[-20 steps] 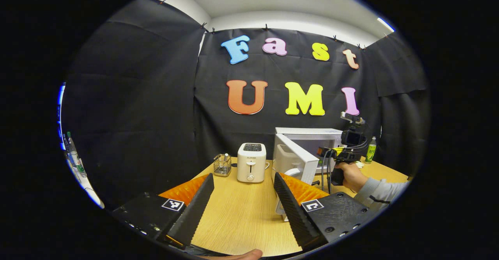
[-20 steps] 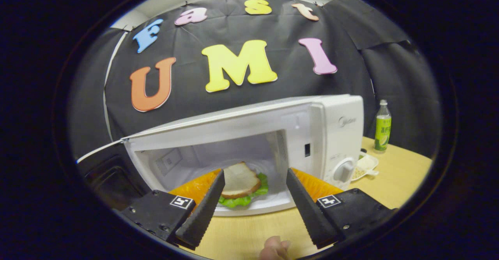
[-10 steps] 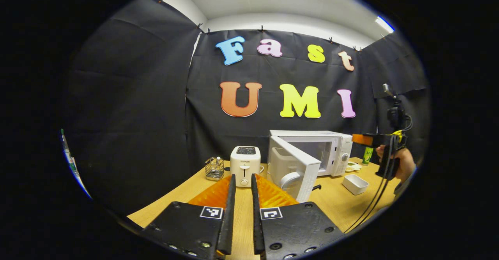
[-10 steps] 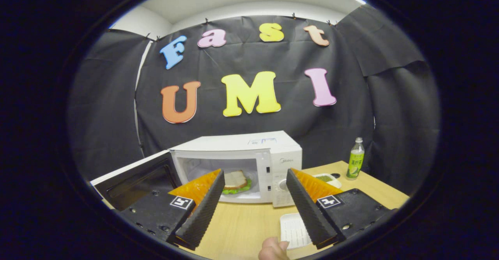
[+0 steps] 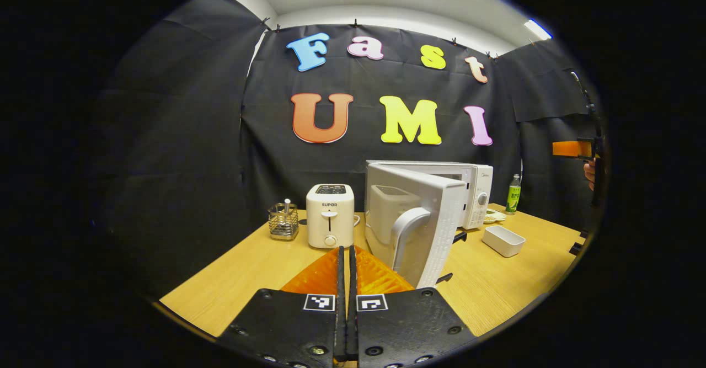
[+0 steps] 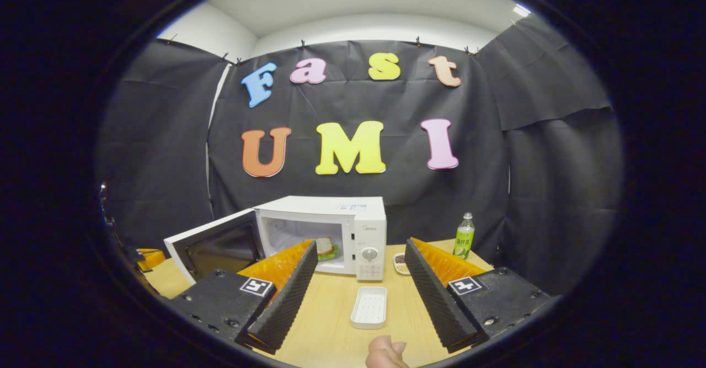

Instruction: Open the microwave oven with the left hand, put the food in, and close the microwave oven.

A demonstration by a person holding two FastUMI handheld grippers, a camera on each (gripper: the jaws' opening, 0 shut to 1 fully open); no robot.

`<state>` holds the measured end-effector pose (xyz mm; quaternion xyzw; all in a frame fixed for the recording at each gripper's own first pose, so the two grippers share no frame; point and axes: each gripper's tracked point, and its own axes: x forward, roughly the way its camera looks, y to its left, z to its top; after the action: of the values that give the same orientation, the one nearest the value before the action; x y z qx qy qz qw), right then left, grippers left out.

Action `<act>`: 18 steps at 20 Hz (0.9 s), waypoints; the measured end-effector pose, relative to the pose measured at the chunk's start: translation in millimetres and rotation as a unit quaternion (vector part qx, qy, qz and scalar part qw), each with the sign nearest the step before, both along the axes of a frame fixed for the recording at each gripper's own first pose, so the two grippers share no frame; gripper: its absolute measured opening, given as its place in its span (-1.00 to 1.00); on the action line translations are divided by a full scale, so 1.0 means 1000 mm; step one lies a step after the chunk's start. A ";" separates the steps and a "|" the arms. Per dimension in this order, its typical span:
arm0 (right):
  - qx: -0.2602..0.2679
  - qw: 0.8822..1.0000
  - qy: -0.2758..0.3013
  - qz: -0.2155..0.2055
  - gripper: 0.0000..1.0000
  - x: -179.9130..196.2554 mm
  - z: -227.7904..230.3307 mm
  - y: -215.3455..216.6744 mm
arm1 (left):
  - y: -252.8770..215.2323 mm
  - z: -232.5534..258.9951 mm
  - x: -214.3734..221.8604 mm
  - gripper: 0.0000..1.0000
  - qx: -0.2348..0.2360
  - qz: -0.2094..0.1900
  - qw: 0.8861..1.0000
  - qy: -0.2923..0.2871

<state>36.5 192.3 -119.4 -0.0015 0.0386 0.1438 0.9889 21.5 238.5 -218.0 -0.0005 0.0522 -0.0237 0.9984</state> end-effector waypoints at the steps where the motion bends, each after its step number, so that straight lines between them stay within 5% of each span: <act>1: 0.000 1.000 0.004 0.005 0.83 -0.006 0.000 -0.004 | -0.003 -0.006 0.004 -1.00 -0.006 -0.005 1.000 0.004; 2: 0.000 1.000 0.005 0.006 1.00 -0.010 0.000 -0.008 | -0.007 -0.011 0.008 -1.00 -0.012 -0.010 1.000 0.007; 4: -0.006 1.000 0.001 0.003 1.00 -0.017 0.004 -0.019 | -0.011 -0.019 0.016 -1.00 -0.020 -0.016 1.000 0.014; 5: -0.008 1.000 -0.005 0.001 0.83 -0.020 0.007 -0.023 | -0.015 -0.021 0.019 -1.00 -0.026 -0.023 0.999 0.015; 7: -0.015 1.000 -0.007 -0.002 0.83 -0.026 0.008 -0.031 | -0.023 -0.021 0.025 -1.00 -0.040 -0.037 0.998 0.018; 8: -0.015 1.000 -0.015 -0.007 1.00 -0.030 0.012 -0.038 | -0.026 -0.021 0.029 -1.00 -0.045 -0.037 0.998 0.015; 9: -0.010 1.000 -0.018 -0.005 0.83 -0.033 0.016 -0.038 | -0.029 -0.021 0.031 -1.00 -0.047 -0.042 0.998 0.018; 10: -0.001 1.000 -0.018 0.003 1.00 -0.038 0.018 -0.038 | -0.037 -0.020 0.032 -1.00 -0.049 -0.051 0.997 0.015; 12: 0.014 1.000 -0.016 0.019 0.83 -0.045 0.019 -0.037 | -0.051 -0.018 0.036 -1.00 -0.053 -0.069 0.996 0.011; 13: 0.018 0.999 -0.018 0.023 1.00 -0.048 0.021 -0.041 | -0.057 -0.016 0.039 -1.00 -0.050 -0.078 0.996 0.008; 18: 0.022 0.999 -0.032 0.026 1.00 -0.048 0.026 -0.051 | -0.091 -0.027 0.066 -1.00 -0.024 -0.103 0.994 0.018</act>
<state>-11.3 140.8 -93.0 0.0151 0.0032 0.1706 0.9852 87.6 147.2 -245.1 -0.0196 0.0696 -0.1277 0.9892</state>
